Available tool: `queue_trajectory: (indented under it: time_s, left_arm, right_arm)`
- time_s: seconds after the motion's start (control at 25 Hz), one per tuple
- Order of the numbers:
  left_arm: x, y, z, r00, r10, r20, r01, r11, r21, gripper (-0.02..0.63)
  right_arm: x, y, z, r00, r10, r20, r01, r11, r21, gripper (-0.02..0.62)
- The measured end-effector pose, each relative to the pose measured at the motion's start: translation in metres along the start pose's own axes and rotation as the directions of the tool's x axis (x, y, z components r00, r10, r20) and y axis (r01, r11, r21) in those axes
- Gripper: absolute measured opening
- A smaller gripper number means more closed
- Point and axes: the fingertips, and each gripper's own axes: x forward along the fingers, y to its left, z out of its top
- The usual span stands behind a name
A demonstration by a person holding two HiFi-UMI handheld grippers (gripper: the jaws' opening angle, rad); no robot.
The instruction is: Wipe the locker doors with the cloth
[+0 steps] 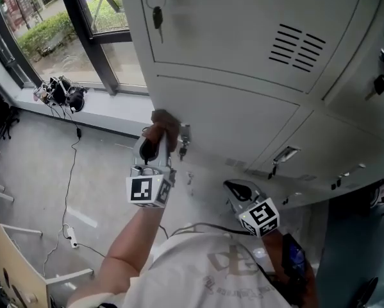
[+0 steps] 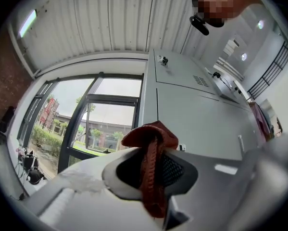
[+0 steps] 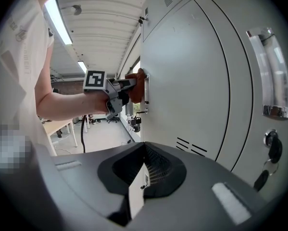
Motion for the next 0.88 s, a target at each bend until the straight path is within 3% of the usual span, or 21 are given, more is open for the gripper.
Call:
queue_trajectory:
  time_s: [0.32,0.48,0.88]
  left_arm:
    - [0.004,-0.040,0.013,0.995,-0.086,0.044,0.084,0.995,0.046,0.064]
    - [0.004,-0.063,0.012,0.991,-0.133,0.017,0.131,0.988,0.088,0.066]
    - [0.013,-0.125,0.003,0.969,-0.245,0.012,0.244,0.967,0.075,0.066]
  right_arm:
    - [-0.001,0.001,-0.003,1.000,0.007,0.007,-0.007,0.999,0.033,0.008]
    - [0.000,0.002,-0.002,1.000,0.017,0.016,-0.017,0.998,0.052,0.008]
    - [-0.013,-0.005,-0.009,1.000,0.007,0.027,-0.009,0.995,0.102,0.008]
